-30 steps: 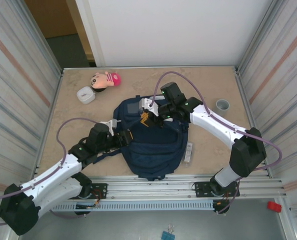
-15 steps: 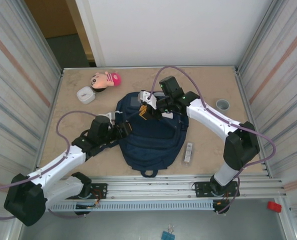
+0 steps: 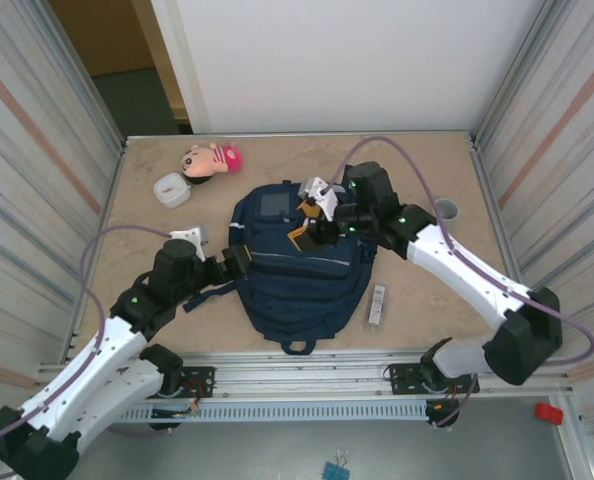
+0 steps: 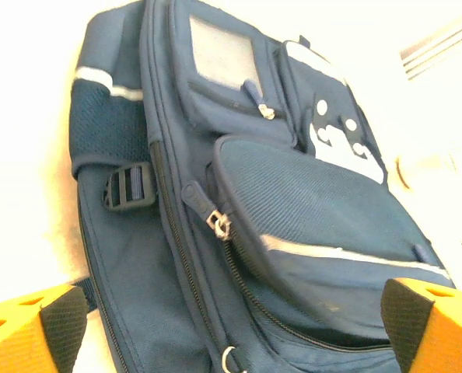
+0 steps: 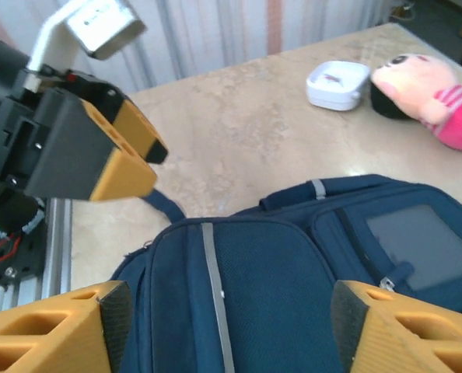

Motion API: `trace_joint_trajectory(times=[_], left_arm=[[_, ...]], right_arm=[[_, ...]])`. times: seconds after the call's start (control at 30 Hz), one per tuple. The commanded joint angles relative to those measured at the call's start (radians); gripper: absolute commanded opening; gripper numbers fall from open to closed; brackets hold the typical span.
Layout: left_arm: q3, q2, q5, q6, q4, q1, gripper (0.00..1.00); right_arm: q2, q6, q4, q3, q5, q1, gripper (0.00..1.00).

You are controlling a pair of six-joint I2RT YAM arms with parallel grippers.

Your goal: Pack the student bag

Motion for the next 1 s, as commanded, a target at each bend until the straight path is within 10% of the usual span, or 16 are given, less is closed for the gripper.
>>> trace_joint_trajectory(times=[0.0, 0.5, 0.97], left_arm=[[0.049, -0.02, -0.049, 0.078, -0.095, -0.006, 0.99], [0.107, 0.174, -0.014, 0.228, -0.021, -0.129, 0.95], [0.045, 0.387, 0.018, 0.08, 0.14, -0.112, 0.83]], right_arm=[[-0.094, 0.285, -0.065, -0.03, 0.115, -0.064, 0.72], [-0.193, 0.664, -0.462, -0.366, 0.268, -0.493, 0.75], [-0.065, 0.809, 0.003, -0.437, -0.113, -0.413, 0.71]])
